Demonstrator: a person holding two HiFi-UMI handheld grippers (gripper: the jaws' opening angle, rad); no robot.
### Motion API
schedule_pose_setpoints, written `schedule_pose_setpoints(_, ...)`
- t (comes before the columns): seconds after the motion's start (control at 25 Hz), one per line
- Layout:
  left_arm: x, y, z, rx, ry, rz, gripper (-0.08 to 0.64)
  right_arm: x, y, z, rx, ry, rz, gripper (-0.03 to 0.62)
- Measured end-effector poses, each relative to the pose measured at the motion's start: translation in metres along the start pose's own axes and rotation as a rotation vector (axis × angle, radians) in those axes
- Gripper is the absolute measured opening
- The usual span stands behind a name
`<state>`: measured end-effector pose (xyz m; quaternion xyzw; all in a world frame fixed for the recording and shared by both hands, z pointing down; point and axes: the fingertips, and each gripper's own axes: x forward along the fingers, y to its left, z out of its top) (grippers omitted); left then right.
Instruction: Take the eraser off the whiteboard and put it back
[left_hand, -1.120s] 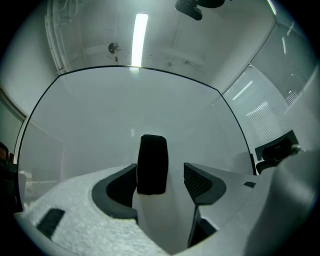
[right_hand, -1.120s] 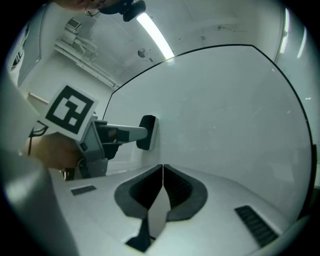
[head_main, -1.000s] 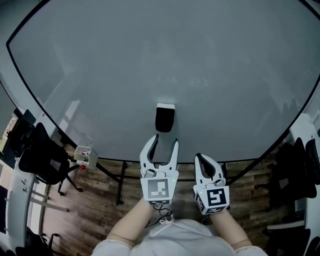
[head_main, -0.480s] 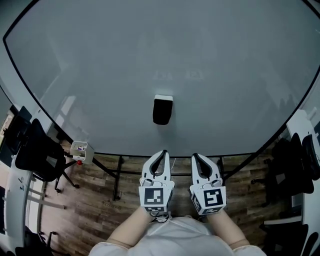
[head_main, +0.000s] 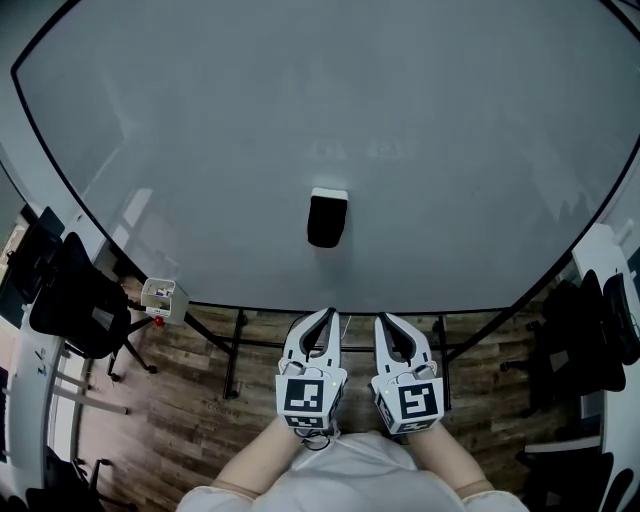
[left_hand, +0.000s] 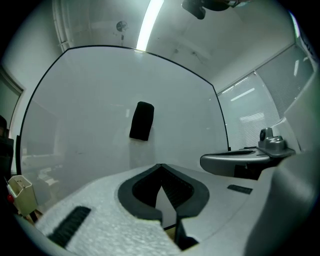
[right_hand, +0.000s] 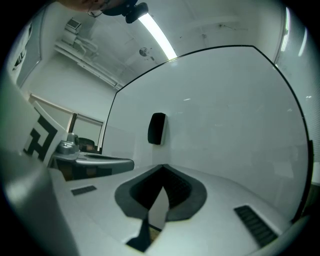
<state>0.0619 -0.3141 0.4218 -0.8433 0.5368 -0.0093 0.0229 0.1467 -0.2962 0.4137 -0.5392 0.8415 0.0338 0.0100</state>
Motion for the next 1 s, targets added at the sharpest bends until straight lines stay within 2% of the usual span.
schedule_pose_setpoints(0.28,0.001,-0.007,0.006,0.029,-0.020,-0.034,0.017,0.005,0.001,-0.001,-0.003,0.005,0.008,0.026)
schedule_pose_setpoints(0.52,0.004,-0.009,0.010,0.012,-0.027,-0.056,0.015,0.007,-0.001,-0.002,-0.012,0.009,0.014,0.026)
schedule_pose_setpoints(0.84,0.002,-0.013,0.021,0.049,-0.089,-0.074,0.017,0.008,-0.002,0.002,-0.024,0.007,0.018,0.026)
schedule_pose_setpoints(1.0,0.001,-0.016,0.031,0.023,-0.103,-0.072,0.016,0.010,0.000,0.003,-0.036,0.004,0.026,0.026)
